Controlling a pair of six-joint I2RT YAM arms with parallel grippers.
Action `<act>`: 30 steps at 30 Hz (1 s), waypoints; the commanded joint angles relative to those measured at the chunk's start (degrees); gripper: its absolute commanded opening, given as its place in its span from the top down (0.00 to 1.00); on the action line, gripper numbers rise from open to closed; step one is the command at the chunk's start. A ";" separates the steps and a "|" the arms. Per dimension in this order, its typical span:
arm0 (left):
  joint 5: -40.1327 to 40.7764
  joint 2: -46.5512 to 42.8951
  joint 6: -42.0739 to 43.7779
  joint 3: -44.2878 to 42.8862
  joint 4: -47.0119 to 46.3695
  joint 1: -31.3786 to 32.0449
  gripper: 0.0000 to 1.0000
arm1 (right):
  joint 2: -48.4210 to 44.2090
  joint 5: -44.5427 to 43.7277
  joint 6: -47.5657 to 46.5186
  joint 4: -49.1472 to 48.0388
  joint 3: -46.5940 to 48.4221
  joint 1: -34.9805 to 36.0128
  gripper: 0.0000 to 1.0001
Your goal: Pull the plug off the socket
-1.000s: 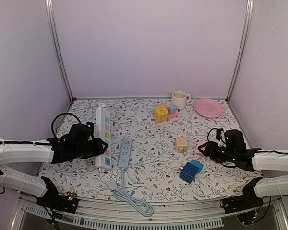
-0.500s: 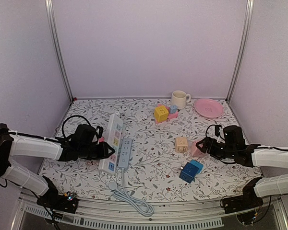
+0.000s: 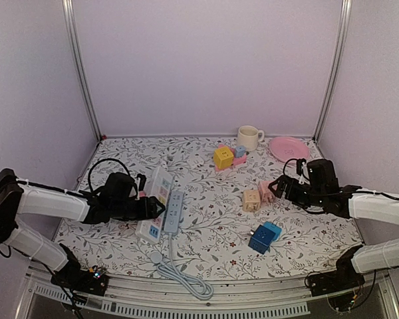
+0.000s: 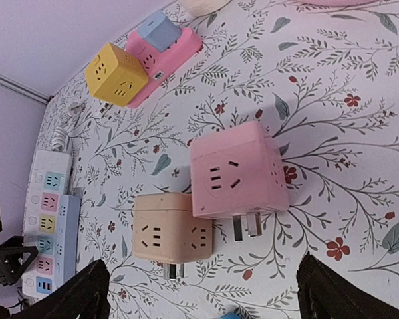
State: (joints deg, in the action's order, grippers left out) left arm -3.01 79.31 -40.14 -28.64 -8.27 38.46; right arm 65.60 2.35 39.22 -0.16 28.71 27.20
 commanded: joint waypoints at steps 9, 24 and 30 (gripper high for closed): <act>6.83 -8.98 2.43 3.21 4.06 -0.23 0.05 | 11.11 -4.76 -6.21 2.35 17.53 3.25 0.01; 8.18 -18.18 1.88 5.09 9.03 -0.67 0.03 | 39.02 -4.85 -20.27 2.43 44.60 6.44 0.01; 7.65 -23.21 1.00 5.86 10.91 -0.67 0.03 | 49.34 -4.88 -25.48 6.13 55.46 7.37 0.01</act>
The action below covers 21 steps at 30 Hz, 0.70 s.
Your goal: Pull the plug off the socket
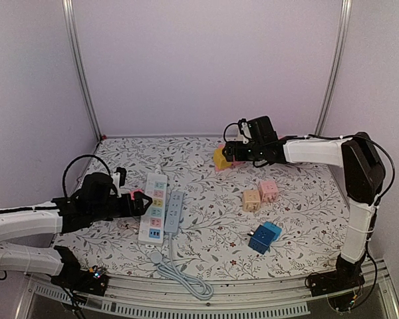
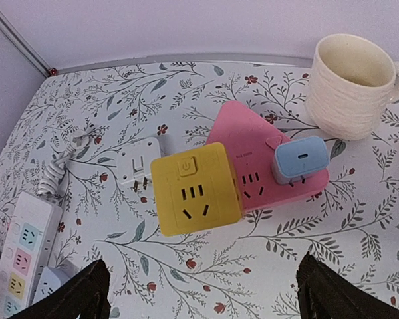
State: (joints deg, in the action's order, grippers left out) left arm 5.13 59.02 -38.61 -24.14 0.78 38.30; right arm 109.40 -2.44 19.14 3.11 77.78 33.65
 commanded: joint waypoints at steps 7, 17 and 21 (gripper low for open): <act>-2.06 -5.12 -1.44 2.31 1.42 -0.56 0.03 | 17.05 -3.64 -8.58 10.04 20.38 1.77 0.01; -3.97 -4.94 -1.97 3.65 -1.27 -0.42 0.03 | 27.18 -6.39 -10.04 16.50 31.40 1.83 0.21; -5.74 -4.77 -2.70 4.20 -3.66 -0.43 0.03 | 25.83 -5.87 -8.86 17.01 30.02 2.09 0.56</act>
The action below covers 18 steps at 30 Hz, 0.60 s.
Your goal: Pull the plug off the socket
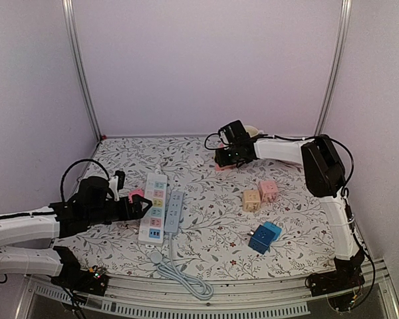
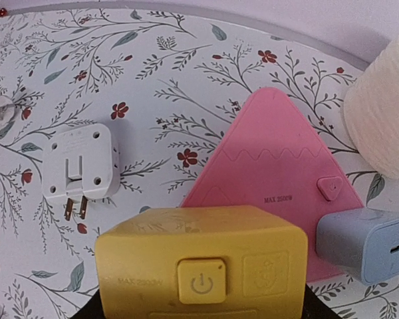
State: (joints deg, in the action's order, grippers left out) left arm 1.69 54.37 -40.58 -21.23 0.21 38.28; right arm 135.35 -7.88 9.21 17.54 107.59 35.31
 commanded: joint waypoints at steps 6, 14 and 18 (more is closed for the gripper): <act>-7.39 0.12 -4.04 3.22 -8.31 0.06 0.03 | -7.42 0.32 2.10 1.55 -5.59 2.15 0.95; -9.50 1.24 -9.14 6.15 -16.37 1.89 0.03 | -22.08 2.61 1.17 -10.20 -23.28 8.16 0.96; -9.83 4.41 -11.45 6.82 -20.98 3.73 0.03 | -28.01 3.07 0.99 -15.78 -31.60 11.84 0.96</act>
State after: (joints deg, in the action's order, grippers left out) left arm -6.79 56.29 -48.90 -15.46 -13.85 40.10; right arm 115.15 -6.04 10.52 12.49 81.10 43.97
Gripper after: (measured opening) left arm 0.970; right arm 0.610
